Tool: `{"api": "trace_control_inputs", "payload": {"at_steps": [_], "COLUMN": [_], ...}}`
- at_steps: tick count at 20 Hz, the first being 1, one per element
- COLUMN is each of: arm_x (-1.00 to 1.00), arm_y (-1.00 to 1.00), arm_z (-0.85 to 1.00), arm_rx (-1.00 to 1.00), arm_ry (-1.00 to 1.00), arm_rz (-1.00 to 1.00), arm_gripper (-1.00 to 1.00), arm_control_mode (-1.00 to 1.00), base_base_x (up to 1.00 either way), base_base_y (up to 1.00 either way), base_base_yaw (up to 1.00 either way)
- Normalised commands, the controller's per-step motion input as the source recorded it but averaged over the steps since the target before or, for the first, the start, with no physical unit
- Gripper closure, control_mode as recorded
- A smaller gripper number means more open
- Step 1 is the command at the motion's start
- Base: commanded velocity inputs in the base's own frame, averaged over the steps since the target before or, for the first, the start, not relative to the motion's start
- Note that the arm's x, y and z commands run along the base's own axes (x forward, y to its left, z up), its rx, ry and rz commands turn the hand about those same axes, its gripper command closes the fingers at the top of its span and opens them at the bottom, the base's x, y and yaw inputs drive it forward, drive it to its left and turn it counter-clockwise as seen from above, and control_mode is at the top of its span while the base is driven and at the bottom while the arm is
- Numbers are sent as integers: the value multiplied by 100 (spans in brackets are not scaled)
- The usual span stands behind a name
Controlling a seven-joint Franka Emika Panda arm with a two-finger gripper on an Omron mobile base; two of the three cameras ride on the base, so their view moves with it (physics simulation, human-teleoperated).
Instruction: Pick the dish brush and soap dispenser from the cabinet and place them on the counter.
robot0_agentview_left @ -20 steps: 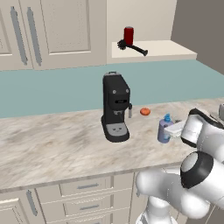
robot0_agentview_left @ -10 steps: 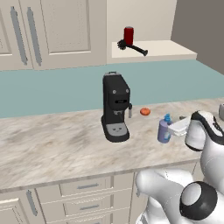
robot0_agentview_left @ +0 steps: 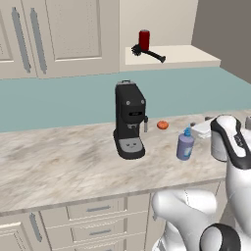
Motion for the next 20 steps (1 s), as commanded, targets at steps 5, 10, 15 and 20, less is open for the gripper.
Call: {"api": "trace_control_inputs", "payload": {"at_steps": [5,10,15,20], "arm_x": [0,0,2,5], "arm_y": [0,-2,0,0], "arm_z": [83,66,47,48], "arm_rx": [0,0,2,5], "arm_ry": [9,21,18,8], "arm_rz": [0,0,0,3], "arm_gripper": [-100,-100,-100,-100], "arm_control_mode": [-100,-100,-100,-100], "base_base_x": [0,0,0,0], "base_base_y": [0,0,0,0], "base_base_yaw": [0,0,0,0]}}
